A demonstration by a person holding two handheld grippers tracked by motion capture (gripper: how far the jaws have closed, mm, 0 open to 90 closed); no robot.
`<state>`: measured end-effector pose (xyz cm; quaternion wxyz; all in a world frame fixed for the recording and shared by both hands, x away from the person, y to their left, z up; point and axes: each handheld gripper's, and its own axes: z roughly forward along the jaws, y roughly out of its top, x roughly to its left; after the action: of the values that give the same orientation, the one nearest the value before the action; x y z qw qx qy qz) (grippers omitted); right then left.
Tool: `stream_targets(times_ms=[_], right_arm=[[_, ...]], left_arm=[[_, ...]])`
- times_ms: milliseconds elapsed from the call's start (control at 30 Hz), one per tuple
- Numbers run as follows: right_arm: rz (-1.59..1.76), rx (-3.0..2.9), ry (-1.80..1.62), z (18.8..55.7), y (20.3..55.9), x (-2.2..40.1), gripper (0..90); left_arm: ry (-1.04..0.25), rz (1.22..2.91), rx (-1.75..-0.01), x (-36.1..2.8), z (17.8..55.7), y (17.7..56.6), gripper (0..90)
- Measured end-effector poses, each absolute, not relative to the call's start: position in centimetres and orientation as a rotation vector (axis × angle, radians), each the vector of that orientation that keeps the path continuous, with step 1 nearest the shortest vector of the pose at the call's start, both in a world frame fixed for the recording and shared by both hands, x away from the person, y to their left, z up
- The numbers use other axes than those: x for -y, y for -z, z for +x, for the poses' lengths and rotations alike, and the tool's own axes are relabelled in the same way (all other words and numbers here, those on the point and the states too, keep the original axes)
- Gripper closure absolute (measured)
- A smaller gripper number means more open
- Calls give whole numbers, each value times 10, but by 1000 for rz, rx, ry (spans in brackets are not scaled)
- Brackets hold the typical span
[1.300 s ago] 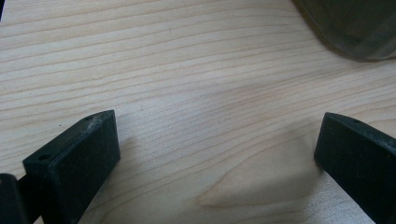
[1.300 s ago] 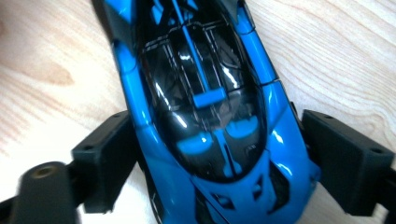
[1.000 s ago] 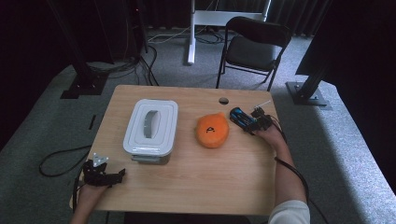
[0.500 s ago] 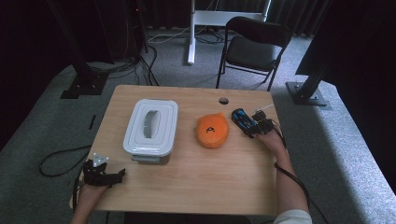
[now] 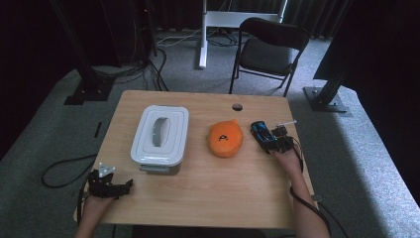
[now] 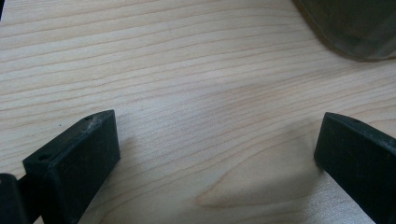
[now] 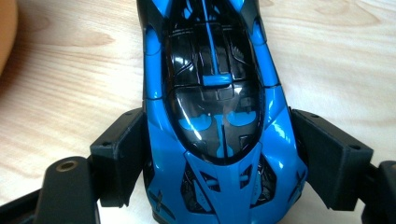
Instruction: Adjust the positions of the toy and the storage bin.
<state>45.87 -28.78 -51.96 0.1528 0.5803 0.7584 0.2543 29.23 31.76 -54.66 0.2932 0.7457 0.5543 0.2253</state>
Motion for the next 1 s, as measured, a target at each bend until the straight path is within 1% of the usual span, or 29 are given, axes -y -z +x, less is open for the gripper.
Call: stream_targets(times_ms=[300,500,700,800,833,867,1000], right_arm=[[1748,-2012,-785,418,516,285,224],[1792,-1924,-787,396,523,275,227],[1774,-1912,-779,385,535,271,221],[1744,-1902,-780,384,533,268,213],[1737,-1896,-786,384,530,268,178],[1728,-1901,-786,384,528,268,114],[1738,-1902,-856,387,517,273,107]], left_arm=[[-600,1984,-1481,-317,293,547,5],[-600,1984,-1481,-317,293,547,5],[-600,1984,-1481,-317,293,547,5],[-600,1984,-1481,-317,293,547,5],[-600,1984,-1481,-317,293,547,5],[-600,1983,-1482,-317,293,547,5],[-601,1983,-1483,-317,293,547,5]])
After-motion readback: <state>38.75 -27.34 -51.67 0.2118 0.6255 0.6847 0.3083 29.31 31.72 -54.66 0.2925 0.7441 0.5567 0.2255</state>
